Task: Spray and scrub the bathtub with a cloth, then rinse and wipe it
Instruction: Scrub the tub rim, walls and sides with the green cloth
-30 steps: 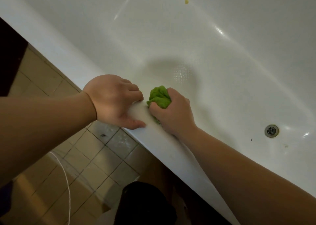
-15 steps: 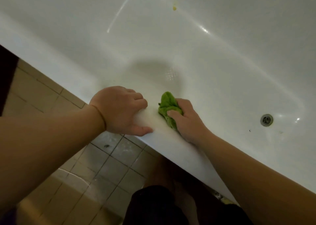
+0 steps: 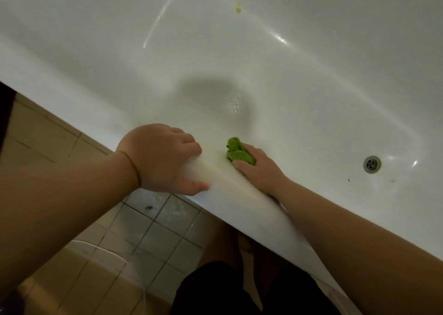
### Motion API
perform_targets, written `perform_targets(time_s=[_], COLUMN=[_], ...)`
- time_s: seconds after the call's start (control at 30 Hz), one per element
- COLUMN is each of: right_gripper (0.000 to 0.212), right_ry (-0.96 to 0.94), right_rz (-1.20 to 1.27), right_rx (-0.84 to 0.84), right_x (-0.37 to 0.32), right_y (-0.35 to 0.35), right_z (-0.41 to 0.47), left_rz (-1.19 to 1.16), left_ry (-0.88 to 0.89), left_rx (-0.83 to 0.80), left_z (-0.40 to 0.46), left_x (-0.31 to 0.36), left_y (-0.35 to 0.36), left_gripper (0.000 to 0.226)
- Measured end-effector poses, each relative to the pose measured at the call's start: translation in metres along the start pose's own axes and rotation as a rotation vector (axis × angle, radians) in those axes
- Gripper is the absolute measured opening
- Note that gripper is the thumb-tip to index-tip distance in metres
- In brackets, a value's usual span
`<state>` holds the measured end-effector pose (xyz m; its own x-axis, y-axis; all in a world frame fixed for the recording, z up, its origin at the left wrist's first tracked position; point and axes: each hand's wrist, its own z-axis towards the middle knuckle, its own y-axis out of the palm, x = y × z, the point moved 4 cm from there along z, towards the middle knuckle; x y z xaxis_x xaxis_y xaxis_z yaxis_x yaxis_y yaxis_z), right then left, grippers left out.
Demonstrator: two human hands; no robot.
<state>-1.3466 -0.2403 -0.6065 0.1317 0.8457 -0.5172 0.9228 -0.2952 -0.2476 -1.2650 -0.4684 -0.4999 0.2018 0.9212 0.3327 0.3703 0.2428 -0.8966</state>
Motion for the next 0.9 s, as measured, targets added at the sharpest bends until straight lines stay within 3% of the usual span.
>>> perform_targets(time_s=[0.13,0.27,0.37,0.47,0.63,0.73,0.9], right_gripper=[0.067,0.076,0.071,0.062,0.047,0.042,0.06], right_ry=[0.234,0.401,0.335,0.141,-0.165,-0.095,0.205], right_rz=[-0.067,-0.03,-0.01,-0.017,0.056,0.051,-0.104], right_rx=[0.024,0.075,0.083,0.04,0.022,0.034,0.068], right_x=[0.074,0.103,0.075,0.019,-0.014,0.033,0.097], right_y=[-0.008,-0.007,0.009,0.028,0.008,-0.016,-0.009], right_z=[0.026,0.052,0.09,0.106,0.01,-0.035,0.037], left_rz=[0.071,0.053,0.043,0.03,0.025,0.014,0.017], left_ry=[-0.025,-0.008,0.011,0.002,-0.028,-0.032,-0.021], left_rx=[-0.091,-0.01,0.04,0.057,0.077,0.093,0.109], left_z=[0.003,0.0,-0.002,-0.003,-0.002,-0.002,-0.003], left_x=[-0.017,-0.022,-0.023,-0.023,-0.023,-0.022,-0.026], left_y=[-0.007,-0.006,-0.003,-0.004,-0.005,-0.006,-0.006], left_gripper=[0.101,0.1,0.093,0.091,0.092,0.092,0.085])
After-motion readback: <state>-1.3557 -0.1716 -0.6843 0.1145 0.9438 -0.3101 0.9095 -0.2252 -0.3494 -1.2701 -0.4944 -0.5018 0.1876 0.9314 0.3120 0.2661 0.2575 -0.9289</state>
